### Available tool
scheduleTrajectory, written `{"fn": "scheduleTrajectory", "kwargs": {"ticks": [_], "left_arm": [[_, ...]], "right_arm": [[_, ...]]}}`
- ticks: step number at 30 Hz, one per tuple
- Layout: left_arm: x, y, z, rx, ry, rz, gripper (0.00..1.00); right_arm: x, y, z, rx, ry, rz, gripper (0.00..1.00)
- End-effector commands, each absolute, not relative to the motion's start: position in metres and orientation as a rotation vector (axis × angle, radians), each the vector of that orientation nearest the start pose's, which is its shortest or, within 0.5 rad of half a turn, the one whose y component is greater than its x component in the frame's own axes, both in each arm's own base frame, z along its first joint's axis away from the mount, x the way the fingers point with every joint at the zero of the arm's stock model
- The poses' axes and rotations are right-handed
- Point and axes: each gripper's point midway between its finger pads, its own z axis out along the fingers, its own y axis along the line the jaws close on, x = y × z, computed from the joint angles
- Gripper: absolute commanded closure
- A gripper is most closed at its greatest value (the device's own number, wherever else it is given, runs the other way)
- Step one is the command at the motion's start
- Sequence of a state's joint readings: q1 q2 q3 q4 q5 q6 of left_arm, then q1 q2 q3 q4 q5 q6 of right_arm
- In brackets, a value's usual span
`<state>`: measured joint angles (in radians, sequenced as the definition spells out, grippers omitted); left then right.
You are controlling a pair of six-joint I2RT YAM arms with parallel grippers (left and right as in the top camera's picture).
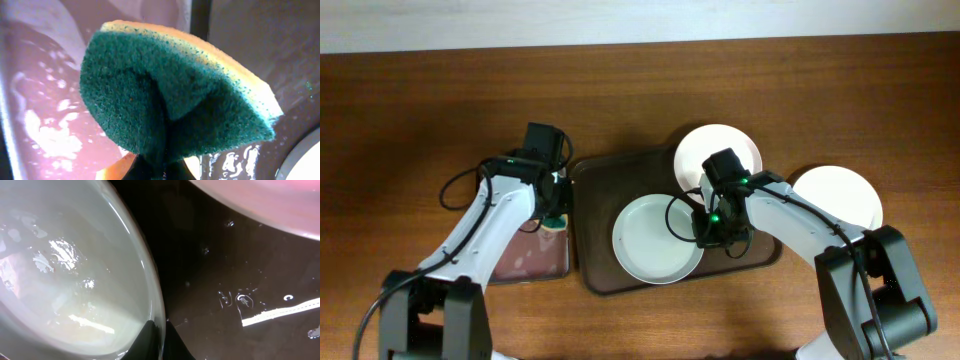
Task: Clean dirty plates on tray and stack at the side
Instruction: 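Scrub the plate again with the sponge in the left gripper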
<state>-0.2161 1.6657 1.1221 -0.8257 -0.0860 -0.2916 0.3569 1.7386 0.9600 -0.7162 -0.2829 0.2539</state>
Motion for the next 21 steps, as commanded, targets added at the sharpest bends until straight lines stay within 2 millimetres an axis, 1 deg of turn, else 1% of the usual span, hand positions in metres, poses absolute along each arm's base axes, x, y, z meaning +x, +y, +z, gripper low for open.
{"fn": "scheduleTrajectory", "kwargs": {"ticks": [1, 3, 6, 7, 9, 11, 13, 15, 17, 19, 20, 21], "left_arm": [[0.326, -0.065, 0.054, -0.122, 2.952, -0.012, 1.00], [0.325, -0.066, 0.054, -0.120, 2.954, -0.018, 1.00], [0.324, -0.094, 0.060, 0.036, 2.963, -0.244, 1.00], [0.326, -0.106, 0.066, 0.087, 2.951, -0.343, 1.00], [0.331, -0.128, 0.081, 0.124, 2.912, -0.528, 1.00], [0.330, -0.149, 0.091, 0.161, 2.873, -0.701, 1.00], [0.327, -0.159, 0.092, 0.181, 2.875, -0.729, 1.00], [0.318, -0.175, 0.088, 0.232, 2.893, -0.737, 1.00], [0.310, -0.189, 0.076, 0.199, 2.948, -0.684, 1.00], [0.301, -0.213, 0.064, 0.268, 2.971, -0.689, 1.00], [0.299, -0.219, 0.059, 0.293, 2.976, -0.689, 1.00], [0.294, -0.226, 0.050, 0.291, 3.002, -0.676, 1.00]], "right_arm": [[0.260, 0.150, 0.004, -0.190, 3.126, 0.464, 0.93], [0.260, 0.150, 0.004, -0.190, 3.126, 0.464, 0.93], [0.260, 0.150, 0.004, -0.190, 3.126, 0.465, 0.93], [0.260, 0.150, 0.004, -0.190, 3.126, 0.464, 0.93], [0.260, 0.150, 0.004, -0.190, 3.126, 0.465, 0.93], [0.260, 0.150, 0.004, -0.190, 3.126, 0.465, 0.93], [0.260, 0.150, 0.004, -0.186, 3.126, 0.465, 0.93], [0.261, 0.150, 0.004, -0.121, 3.131, 0.466, 0.94], [0.264, 0.152, 0.004, -0.072, 3.123, 0.472, 0.96], [0.264, 0.152, 0.004, -0.065, 3.123, 0.472, 0.96], [0.264, 0.152, 0.004, -0.065, 3.123, 0.472, 0.96], [0.264, 0.152, 0.004, -0.065, 3.123, 0.472, 0.96]]}}
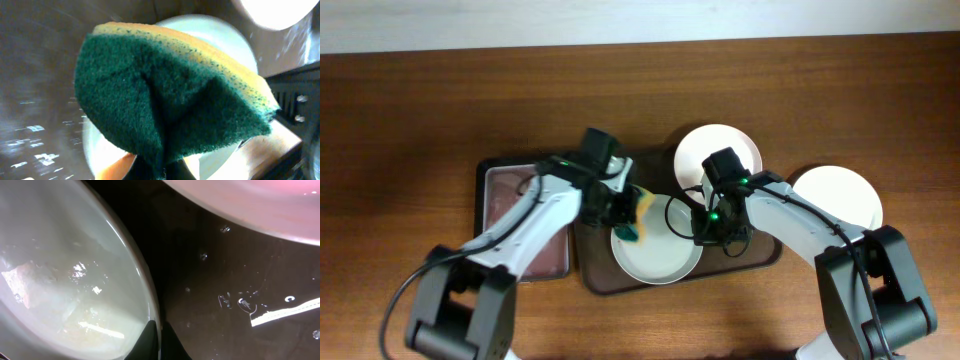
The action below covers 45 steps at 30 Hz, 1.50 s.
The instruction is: Clean dirty plates on tray and stack at the side
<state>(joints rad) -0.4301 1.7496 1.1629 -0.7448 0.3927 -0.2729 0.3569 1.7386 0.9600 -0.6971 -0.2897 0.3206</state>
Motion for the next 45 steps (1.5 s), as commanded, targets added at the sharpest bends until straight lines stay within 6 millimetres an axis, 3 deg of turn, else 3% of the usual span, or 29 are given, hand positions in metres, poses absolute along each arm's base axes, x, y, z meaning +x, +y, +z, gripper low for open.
{"fn": "scheduleTrajectory", "kwargs": {"ticks": [1, 5, 9, 12, 15, 18, 22, 26, 29, 32, 35, 38, 39, 41, 45], "left_arm": [[0.293, -0.224, 0.038, 0.255, 3.035, -0.601, 1.00], [0.302, -0.201, 0.017, 0.203, 3.058, -0.375, 1.00], [0.290, -0.211, 0.009, 0.234, 3.105, -0.467, 1.00], [0.276, -0.210, -0.010, 0.242, 3.162, -0.463, 1.00], [0.286, -0.216, -0.013, 0.313, 3.108, -0.499, 1.00], [0.312, -0.215, -0.003, 0.274, 3.029, -0.532, 1.00], [0.333, -0.220, 0.022, 0.357, 2.949, -0.662, 1.00], [0.345, -0.208, 0.065, 0.463, 2.850, -0.650, 1.00], [0.345, -0.179, 0.089, 0.401, 2.840, -0.525, 1.00], [0.342, -0.131, 0.090, 0.287, 2.907, -0.298, 1.00], [0.345, -0.095, 0.092, 0.150, 2.930, -0.258, 1.00], [0.341, -0.048, 0.085, 0.008, 2.978, -0.095, 1.00], [0.338, -0.039, 0.082, -0.024, 2.990, -0.074, 1.00], [0.331, -0.031, 0.070, -0.063, 3.015, -0.068, 1.00], [0.317, -0.030, 0.044, -0.142, 3.038, -0.070, 0.98]], "right_arm": [[0.264, 0.151, 0.004, -0.065, 3.124, 0.471, 0.96], [0.264, 0.151, 0.004, -0.064, 3.124, 0.471, 0.96], [0.264, 0.152, 0.004, -0.065, 3.123, 0.472, 0.96], [0.264, 0.151, 0.004, -0.065, 3.124, 0.471, 0.96], [0.264, 0.151, 0.004, -0.064, 3.124, 0.471, 0.96], [0.263, 0.151, 0.004, -0.064, 3.128, 0.470, 0.96], [0.263, 0.151, 0.004, -0.064, 3.128, 0.470, 0.96], [0.263, 0.151, 0.004, -0.064, 3.127, 0.469, 0.96], [0.263, 0.151, 0.004, -0.064, 3.128, 0.470, 0.96], [0.263, 0.151, 0.004, -0.064, 3.127, 0.470, 0.84], [0.264, 0.151, 0.004, -0.065, 3.124, 0.471, 0.83], [0.261, 0.154, 0.005, -0.066, 3.135, 0.494, 0.84], [0.259, 0.154, 0.005, -0.065, 3.141, 0.504, 0.84], [0.258, 0.154, 0.005, -0.064, 3.146, 0.505, 0.96], [0.267, 0.157, 0.009, -0.084, 3.105, 0.519, 0.96]]}}
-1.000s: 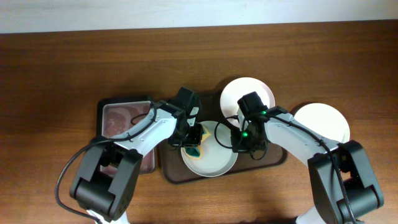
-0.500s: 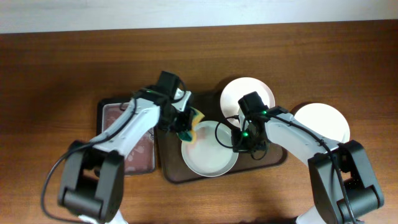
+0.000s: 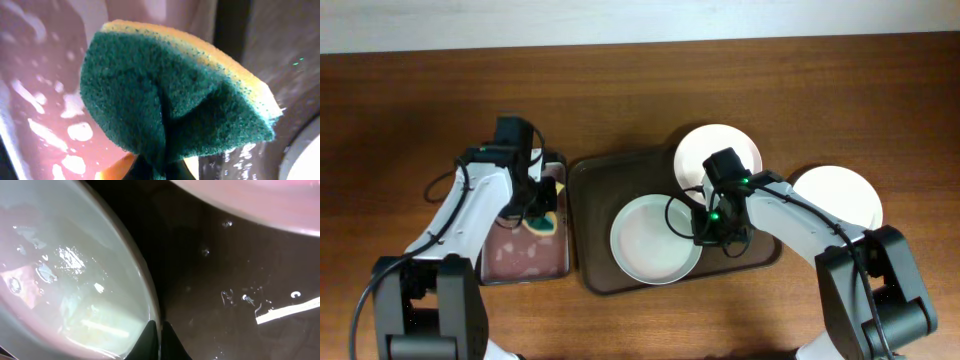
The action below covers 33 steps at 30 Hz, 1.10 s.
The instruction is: Clean dirty plates on tray and stack at the side
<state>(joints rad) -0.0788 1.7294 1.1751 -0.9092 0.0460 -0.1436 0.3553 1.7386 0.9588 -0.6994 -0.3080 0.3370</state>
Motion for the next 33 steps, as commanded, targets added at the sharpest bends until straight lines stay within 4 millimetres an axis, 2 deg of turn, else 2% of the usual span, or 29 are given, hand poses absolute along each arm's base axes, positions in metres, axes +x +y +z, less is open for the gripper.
{"fn": "scheduleTrajectory", "kwargs": {"ticks": [1, 3, 5, 6, 10, 14, 19, 22, 26, 28, 33], "left_arm": [[0.314, -0.030, 0.039, -0.166, 3.040, -0.070, 0.95], [0.309, -0.029, 0.030, -0.216, 3.044, -0.072, 0.92], [0.304, -0.031, 0.022, -0.302, 3.046, -0.093, 0.89], [0.303, -0.038, 0.019, -0.301, 3.045, -0.159, 0.89], [0.298, -0.048, 0.013, -0.301, 3.052, -0.235, 0.90], [0.292, -0.066, 0.010, -0.214, 3.067, -0.245, 0.89], [0.285, -0.090, 0.010, -0.089, 3.084, -0.245, 0.87], [0.288, -0.089, 0.010, -0.084, 3.070, -0.232, 0.86], [0.299, -0.086, 0.011, -0.089, 3.027, -0.211, 0.82], [0.301, -0.078, 0.010, -0.105, 3.019, -0.158, 0.75], [0.308, -0.075, 0.011, -0.109, 2.990, -0.136, 0.71]], "right_arm": [[0.274, 0.159, 0.016, -0.107, 3.078, 0.521, 0.96], [0.294, 0.159, 0.036, -0.141, 3.000, 0.480, 0.96], [0.316, 0.146, 0.062, -0.127, 2.923, 0.327, 0.96], [0.326, 0.135, 0.078, -0.122, 2.885, 0.218, 0.96], [0.346, 0.100, 0.120, -0.094, 2.774, -0.073, 0.96], [0.355, 0.082, 0.145, -0.108, 2.688, -0.270, 0.96], [0.356, 0.092, 0.161, -0.249, 2.575, -0.483, 0.96], [0.355, 0.096, 0.172, -0.285, 2.494, -0.608, 0.96], [0.354, 0.100, 0.207, -0.286, 2.308, -0.773, 0.96], [0.352, 0.106, 0.226, -0.268, 2.232, -0.774, 0.96], [0.346, 0.105, 0.245, -0.239, 2.196, -0.729, 0.96]]}}
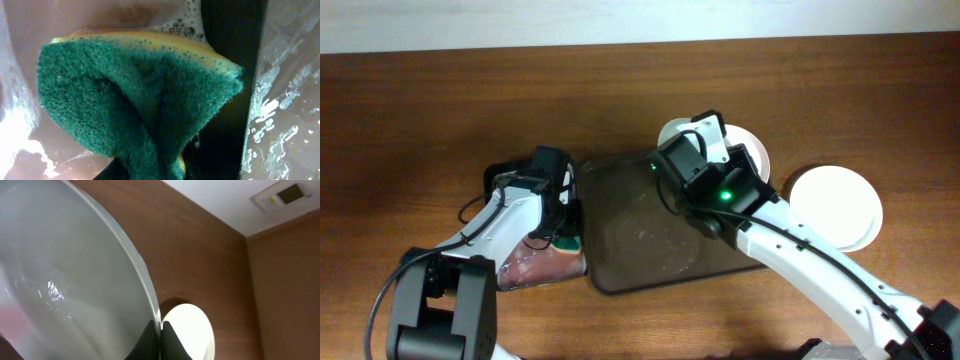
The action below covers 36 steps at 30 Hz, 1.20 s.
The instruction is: Clean dirty plates on tray and stack at the side
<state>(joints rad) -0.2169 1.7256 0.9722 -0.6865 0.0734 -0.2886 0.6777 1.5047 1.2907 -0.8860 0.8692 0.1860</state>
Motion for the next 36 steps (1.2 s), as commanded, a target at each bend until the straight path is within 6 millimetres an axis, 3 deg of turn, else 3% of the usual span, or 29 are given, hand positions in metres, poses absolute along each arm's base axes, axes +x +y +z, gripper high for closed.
{"fn": "scheduleTrajectory", "kwargs": {"ticks": [1, 6, 11, 15, 17, 21, 24, 26, 29, 30, 31, 32, 34, 36], "left_arm": [[0.309, -0.074, 0.011, -0.115, 2.986, -0.137, 0.71], [0.311, -0.066, 0.011, -0.154, 2.983, -0.135, 0.69], [0.311, -0.066, 0.011, -0.155, 2.983, -0.133, 0.66], [0.311, -0.066, 0.011, -0.154, 2.984, -0.133, 0.63], [0.311, -0.066, 0.011, -0.154, 2.984, -0.133, 0.62], [0.310, -0.065, 0.011, -0.155, 2.986, -0.132, 0.62], [0.310, -0.066, 0.011, -0.154, 2.986, -0.132, 0.62], [0.310, -0.066, 0.011, -0.154, 2.987, -0.132, 0.62], [0.310, -0.065, 0.011, -0.155, 2.987, -0.132, 0.62], [0.310, -0.065, 0.011, -0.154, 2.986, -0.132, 0.62], [0.310, -0.066, 0.011, -0.154, 2.987, -0.132, 0.62], [0.310, -0.066, 0.011, -0.154, 2.987, -0.132, 0.62], [0.310, -0.065, 0.011, -0.154, 2.987, -0.132, 0.62], [0.310, -0.065, 0.011, -0.155, 2.986, -0.132, 0.62]], "right_arm": [[0.346, 0.104, 0.247, -0.234, 2.192, -0.723, 0.96], [0.345, 0.107, 0.245, -0.215, 2.214, -0.663, 0.96], [0.355, 0.091, 0.212, -0.033, 2.428, -0.337, 0.96], [0.358, 0.031, 0.190, 0.268, 2.587, -0.078, 0.96], [0.352, -0.019, 0.181, 0.484, 2.619, -0.012, 0.96], [0.322, -0.102, 0.160, 0.879, 2.642, 0.013, 0.96], [0.300, -0.139, 0.145, 1.067, 2.638, -0.015, 0.96], [0.278, -0.158, 0.122, 1.211, 2.650, -0.009, 0.96], [0.269, -0.166, 0.111, 1.269, 2.642, 0.012, 0.96], [0.272, -0.162, 0.111, 1.256, 2.645, 0.051, 0.78], [0.274, -0.159, 0.111, 1.251, 2.643, 0.082, 0.49], [0.277, -0.153, 0.112, 1.243, 2.642, 0.134, 0.42], [0.282, -0.121, 0.115, 1.116, 2.696, 0.383, 0.59], [0.269, -0.092, 0.116, 1.083, 2.794, 0.499, 0.62]]}}
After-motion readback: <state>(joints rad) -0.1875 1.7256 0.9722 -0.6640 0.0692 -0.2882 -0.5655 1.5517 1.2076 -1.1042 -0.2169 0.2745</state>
